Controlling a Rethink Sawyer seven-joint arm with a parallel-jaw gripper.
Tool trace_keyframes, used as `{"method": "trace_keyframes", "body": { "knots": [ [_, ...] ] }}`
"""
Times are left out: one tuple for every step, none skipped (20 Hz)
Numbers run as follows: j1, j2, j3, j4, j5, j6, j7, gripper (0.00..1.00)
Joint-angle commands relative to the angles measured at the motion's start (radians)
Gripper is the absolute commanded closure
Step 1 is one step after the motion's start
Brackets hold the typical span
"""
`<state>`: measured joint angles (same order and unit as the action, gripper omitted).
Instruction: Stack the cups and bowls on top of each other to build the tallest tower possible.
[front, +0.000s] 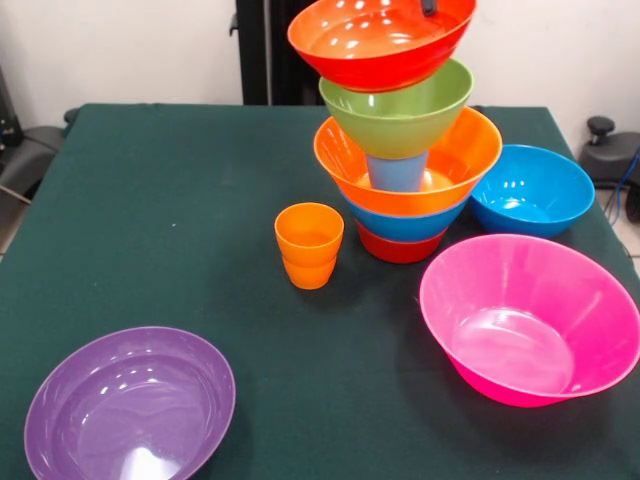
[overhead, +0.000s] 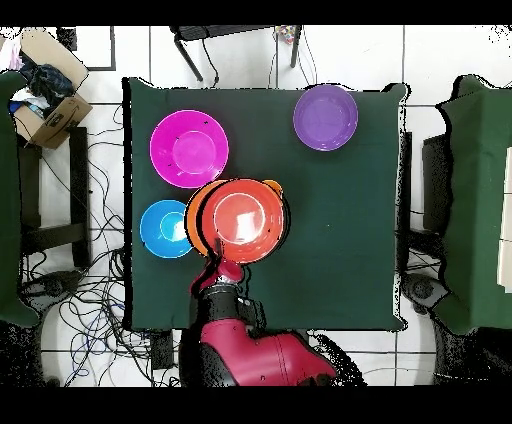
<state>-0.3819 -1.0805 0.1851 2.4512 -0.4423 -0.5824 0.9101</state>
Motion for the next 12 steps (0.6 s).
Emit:
{"method": "trace_keyframes", "body": {
  "knots": [
    [0.085,0.077,-0.079,-0.069,0.062,-0.051,0.197,1.0],
    [0.094,0.072,-0.085,-0.068,0.069,-0.047,0.201,1.0],
    [0.1,0.064,-0.087,-0.067,0.07,-0.04,0.207,1.0],
    [0.104,0.059,-0.088,-0.066,0.071,-0.034,0.211,1.0],
    [0.109,0.059,-0.092,-0.067,0.071,-0.035,0.213,1.0],
    [0.112,0.06,-0.094,-0.07,0.07,-0.034,0.217,1.0],
    [0.114,0.062,-0.095,-0.073,0.069,-0.034,0.221,1.0],
    [0.117,0.064,-0.098,-0.077,0.068,-0.036,0.224,1.0],
    [0.118,0.072,-0.102,-0.084,0.065,-0.041,0.227,1.0],
    [0.123,0.086,-0.108,-0.09,0.066,-0.052,0.229,1.0],
    [0.129,0.096,-0.115,-0.095,0.067,-0.058,0.231,1.0],
    [0.136,0.105,-0.123,-0.099,0.069,-0.066,0.23,1.0]
  ]
}}
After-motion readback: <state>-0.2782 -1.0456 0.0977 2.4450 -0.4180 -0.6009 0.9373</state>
